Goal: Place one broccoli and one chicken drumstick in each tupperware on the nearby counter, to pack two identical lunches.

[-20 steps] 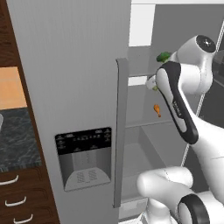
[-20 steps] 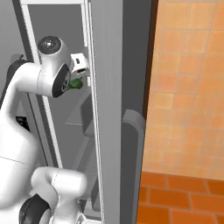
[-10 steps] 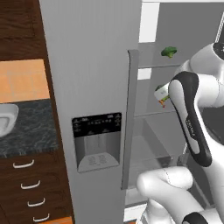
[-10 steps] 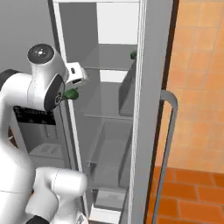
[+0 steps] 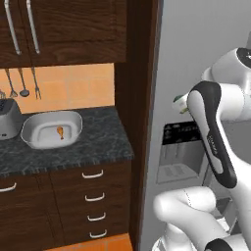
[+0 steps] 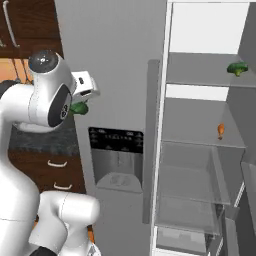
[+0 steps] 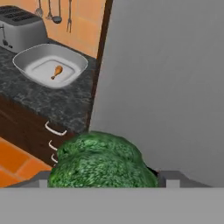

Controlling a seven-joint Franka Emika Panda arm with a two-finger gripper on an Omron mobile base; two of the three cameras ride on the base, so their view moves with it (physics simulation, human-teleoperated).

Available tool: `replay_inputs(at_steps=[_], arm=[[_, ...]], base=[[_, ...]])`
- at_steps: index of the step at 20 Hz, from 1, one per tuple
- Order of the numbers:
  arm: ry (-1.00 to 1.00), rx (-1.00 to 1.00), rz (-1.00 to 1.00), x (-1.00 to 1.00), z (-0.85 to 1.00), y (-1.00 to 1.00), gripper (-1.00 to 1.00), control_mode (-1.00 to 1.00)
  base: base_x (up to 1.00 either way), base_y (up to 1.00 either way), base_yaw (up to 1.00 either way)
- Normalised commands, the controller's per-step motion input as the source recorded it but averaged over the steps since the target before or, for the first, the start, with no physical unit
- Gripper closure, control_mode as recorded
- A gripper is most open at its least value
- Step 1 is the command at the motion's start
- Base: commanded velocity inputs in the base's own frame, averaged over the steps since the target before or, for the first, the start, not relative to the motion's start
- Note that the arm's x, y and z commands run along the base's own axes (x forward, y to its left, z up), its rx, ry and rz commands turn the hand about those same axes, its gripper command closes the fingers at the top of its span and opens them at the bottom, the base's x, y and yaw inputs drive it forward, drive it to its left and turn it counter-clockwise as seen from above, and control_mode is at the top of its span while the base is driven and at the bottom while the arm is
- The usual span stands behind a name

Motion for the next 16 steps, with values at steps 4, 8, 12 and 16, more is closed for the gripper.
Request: replay_inputs(at_steps=[4, 8, 12, 16], arm=[[0.00, 0.00, 0.00, 0.00, 0.00, 0.00, 1.00, 1.00], [0.00, 0.00, 0.00, 0.00, 0.00, 0.00, 1.00, 1.00], [0.00, 0.00, 0.00, 0.00, 0.00, 0.00, 1.00, 1.00], [0.00, 0.00, 0.00, 0.00, 0.00, 0.00, 1.00, 1.00]], base=[[0.47, 1.00, 0.00], [0.88, 1.00, 0.00], [0.88, 1.00, 0.00], [0.15, 1.00, -0.03]])
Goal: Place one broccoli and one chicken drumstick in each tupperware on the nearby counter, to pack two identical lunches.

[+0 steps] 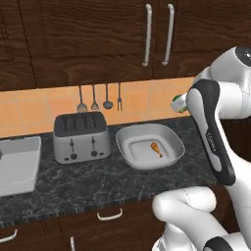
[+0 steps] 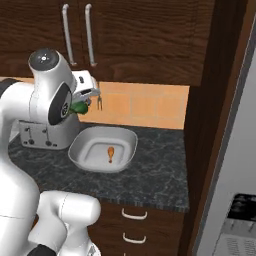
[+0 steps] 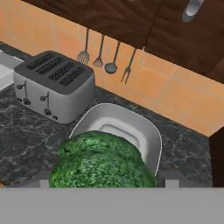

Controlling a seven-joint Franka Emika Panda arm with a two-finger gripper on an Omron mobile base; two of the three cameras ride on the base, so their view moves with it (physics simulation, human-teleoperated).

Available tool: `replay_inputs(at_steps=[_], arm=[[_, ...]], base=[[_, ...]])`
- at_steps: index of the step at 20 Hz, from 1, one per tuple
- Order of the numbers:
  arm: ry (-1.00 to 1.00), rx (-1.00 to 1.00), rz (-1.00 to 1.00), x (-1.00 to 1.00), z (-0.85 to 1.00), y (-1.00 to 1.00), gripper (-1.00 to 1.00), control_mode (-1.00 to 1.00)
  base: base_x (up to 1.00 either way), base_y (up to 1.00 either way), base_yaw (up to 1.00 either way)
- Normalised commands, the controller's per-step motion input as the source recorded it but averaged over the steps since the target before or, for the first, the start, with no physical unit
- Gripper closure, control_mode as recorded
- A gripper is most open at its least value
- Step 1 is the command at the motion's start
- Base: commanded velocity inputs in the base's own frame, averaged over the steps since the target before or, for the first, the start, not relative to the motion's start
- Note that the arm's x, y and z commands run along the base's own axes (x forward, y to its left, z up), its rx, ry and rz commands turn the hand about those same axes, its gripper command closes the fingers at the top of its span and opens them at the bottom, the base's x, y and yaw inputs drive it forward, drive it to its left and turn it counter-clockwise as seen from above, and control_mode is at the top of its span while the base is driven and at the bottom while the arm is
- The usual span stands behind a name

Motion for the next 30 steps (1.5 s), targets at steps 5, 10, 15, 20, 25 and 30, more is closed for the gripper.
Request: replay_inputs(at_steps=[5, 10, 15, 20, 25, 30], arm=[[0.08, -0.12, -0.02, -0.09, -0.38, 0.23, 1.00, -1.00], [0.09, -0.05, 0.00, 0.05, -0.56, -0.41, 1.00, -1.00], [0.04, -0.05, 0.00, 0.37, -0.90, -0.66, 1.00, -1.00], [-0.03, -0.03, 0.00, 0.55, -0.97, -0.12, 1.00, -1.00], [0.00, 0.01, 0.07, 0.66, -0.56, 0.04, 1.00, -1.00], [0.01, 0.00, 0.06, 0.52, -0.28, 0.07, 1.00, -1.00]], base=[[-0.09, 0.34, -0.01], [0.00, 0.00, 0.00], [0.00, 0.00, 0.00], [0.00, 0.00, 0.00], [0.00, 0.00, 0.00], [0.00, 0.00, 0.00]])
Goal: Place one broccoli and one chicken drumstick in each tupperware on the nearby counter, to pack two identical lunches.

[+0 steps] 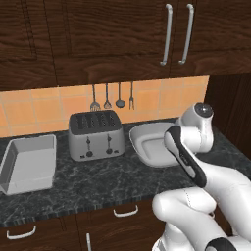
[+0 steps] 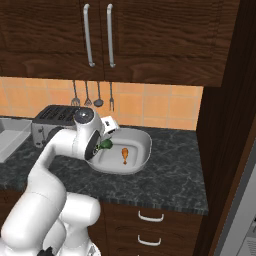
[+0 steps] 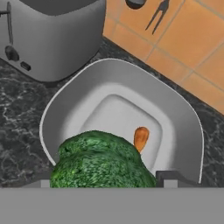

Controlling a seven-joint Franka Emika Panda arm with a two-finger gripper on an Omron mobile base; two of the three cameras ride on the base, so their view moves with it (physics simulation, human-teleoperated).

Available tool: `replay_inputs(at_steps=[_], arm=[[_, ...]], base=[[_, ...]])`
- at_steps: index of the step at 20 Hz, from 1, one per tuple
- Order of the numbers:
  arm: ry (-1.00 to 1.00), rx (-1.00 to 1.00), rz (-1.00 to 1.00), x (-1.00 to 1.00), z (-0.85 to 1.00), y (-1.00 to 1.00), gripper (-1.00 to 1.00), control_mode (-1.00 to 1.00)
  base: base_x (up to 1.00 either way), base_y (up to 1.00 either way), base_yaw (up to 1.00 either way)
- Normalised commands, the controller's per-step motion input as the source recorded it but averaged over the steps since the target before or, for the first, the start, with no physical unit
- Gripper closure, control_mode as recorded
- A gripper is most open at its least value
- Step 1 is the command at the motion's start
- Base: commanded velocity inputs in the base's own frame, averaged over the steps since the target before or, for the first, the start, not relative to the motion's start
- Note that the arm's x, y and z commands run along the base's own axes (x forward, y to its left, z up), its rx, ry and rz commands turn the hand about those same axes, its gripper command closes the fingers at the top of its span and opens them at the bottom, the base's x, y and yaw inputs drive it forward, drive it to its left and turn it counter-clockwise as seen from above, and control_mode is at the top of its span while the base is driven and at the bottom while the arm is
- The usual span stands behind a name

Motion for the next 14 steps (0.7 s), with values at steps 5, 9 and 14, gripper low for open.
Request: replay_inputs(at_steps=[5, 9, 14], arm=[[0.07, 0.00, 0.04, 0.52, -0.34, 0.01, 1.00, -1.00], [0.08, 0.00, 0.05, 0.56, -0.36, 0.00, 1.00, -1.00], [0.03, 0.00, 0.02, 0.38, -0.36, 0.00, 1.00, -1.00]], base=[[0.00, 0.00, 0.00], [0.00, 0.00, 0.00], [0.00, 0.00, 0.00]])
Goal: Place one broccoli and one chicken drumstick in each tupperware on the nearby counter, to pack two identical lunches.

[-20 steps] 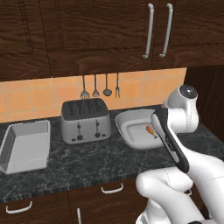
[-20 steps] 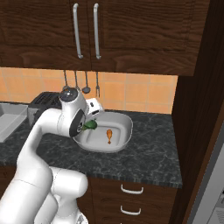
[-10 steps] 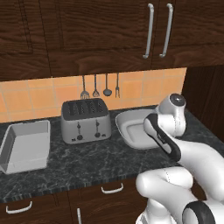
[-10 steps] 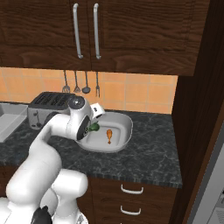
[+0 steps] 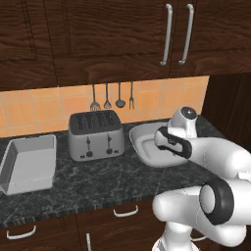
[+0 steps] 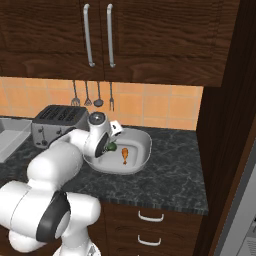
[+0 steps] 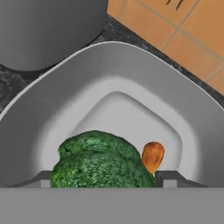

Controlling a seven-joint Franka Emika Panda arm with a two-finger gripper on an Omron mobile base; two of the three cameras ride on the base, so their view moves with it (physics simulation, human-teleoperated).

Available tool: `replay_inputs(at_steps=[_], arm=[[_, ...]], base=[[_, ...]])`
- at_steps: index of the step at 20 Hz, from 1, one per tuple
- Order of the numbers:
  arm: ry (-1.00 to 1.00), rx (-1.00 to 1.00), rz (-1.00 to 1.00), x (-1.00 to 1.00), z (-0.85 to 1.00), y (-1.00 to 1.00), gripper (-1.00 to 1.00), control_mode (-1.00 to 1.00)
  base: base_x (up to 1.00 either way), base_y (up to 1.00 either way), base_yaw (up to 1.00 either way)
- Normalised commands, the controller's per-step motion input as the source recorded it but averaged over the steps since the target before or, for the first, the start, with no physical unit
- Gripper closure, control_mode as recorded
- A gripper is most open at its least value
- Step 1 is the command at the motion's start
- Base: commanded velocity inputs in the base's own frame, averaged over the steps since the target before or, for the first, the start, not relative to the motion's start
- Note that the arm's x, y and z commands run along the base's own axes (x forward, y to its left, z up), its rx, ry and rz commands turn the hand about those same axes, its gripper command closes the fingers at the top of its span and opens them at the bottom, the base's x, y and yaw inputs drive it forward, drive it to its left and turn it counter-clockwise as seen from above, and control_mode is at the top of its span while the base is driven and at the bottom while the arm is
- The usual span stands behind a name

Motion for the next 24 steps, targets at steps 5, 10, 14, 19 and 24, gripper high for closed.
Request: replay_inputs(at_steps=[5, 10, 14, 19, 24], arm=[[0.00, 0.00, 0.01, 0.27, -0.37, -0.01, 1.00, -1.00], [0.00, 0.00, 0.00, 0.28, -0.24, -0.01, 1.00, -1.00], [0.00, 0.00, 0.00, 0.44, -0.17, -0.13, 1.00, -1.00], [0.00, 0.00, 0.00, 0.34, -0.10, -0.03, -1.00, -1.00], [0.00, 0.00, 0.00, 0.33, -0.06, 0.01, -1.00, -1.00]], base=[[0.00, 0.00, 0.00], [0.00, 0.00, 0.00], [0.00, 0.00, 0.00], [0.00, 0.00, 0.00], [0.00, 0.00, 0.00]])
